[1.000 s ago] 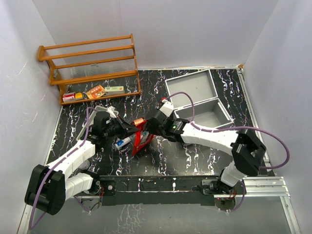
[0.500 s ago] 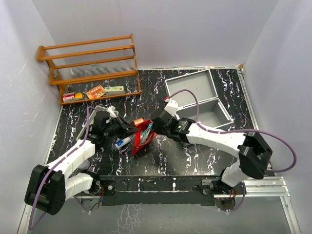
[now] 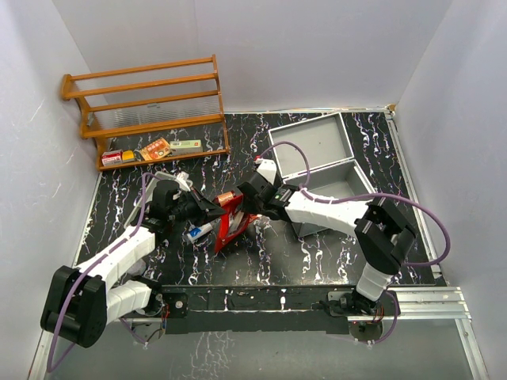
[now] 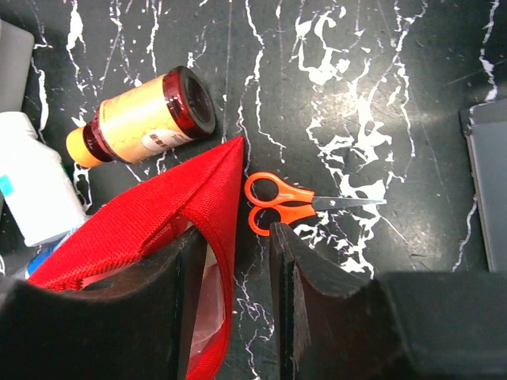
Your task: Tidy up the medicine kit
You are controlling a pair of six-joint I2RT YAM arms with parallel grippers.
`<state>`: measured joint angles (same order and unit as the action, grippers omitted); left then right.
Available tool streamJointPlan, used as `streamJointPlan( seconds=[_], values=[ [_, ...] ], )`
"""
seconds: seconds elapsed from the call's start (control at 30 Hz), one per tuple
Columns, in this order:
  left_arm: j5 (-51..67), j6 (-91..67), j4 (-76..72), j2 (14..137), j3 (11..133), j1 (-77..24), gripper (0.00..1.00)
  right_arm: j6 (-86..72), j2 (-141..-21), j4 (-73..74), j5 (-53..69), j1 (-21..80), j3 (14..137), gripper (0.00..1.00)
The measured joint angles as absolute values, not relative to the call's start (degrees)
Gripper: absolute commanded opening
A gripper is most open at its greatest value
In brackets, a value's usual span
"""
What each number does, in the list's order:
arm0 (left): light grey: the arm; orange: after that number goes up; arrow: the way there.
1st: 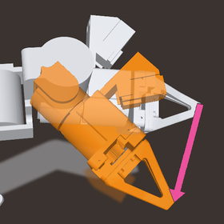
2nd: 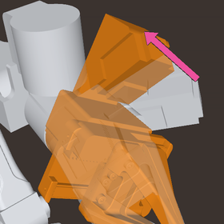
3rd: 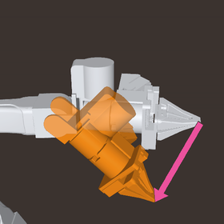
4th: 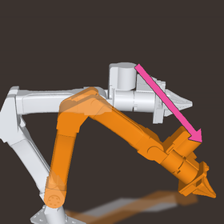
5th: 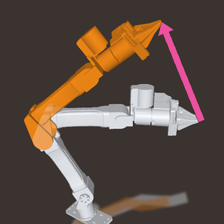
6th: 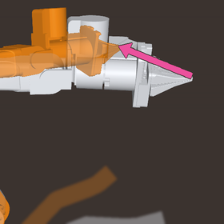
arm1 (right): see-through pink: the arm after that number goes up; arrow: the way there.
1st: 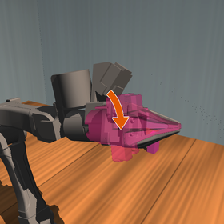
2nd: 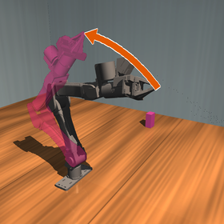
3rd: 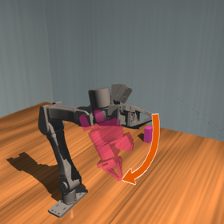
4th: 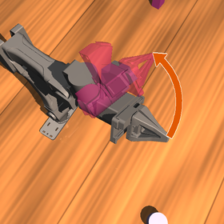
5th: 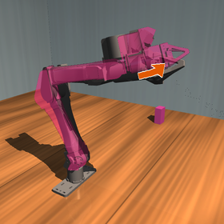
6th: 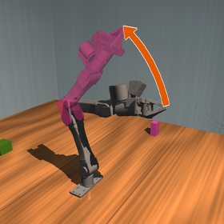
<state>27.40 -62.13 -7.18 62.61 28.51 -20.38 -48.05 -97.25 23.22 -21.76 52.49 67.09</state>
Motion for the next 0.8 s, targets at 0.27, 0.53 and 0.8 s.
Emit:
streamJointPlan(
  seconds=[0.27, 0.53, 0.8],
  values=[
    [28.58, -61.43, -7.22, 63.51, 29.08, -20.38, 0.0, -47.4, -97.71, 21.98, -19.03, 51.92, 67.09, 0.36],
    [29.1, -60.03, -6.35, 63.59, 29.91, -20.38, 0.0, -47.99, -92.82, 24.32, -16.03, 51.72, 66.5, 0.33],
    [29.23, -59.0, -5.61, 64.12, 30.79, -20.38, 0.0, -49.3, -90.48, 27.09, -11.33, 51.72, 63.7, 0.16]
  ],
)
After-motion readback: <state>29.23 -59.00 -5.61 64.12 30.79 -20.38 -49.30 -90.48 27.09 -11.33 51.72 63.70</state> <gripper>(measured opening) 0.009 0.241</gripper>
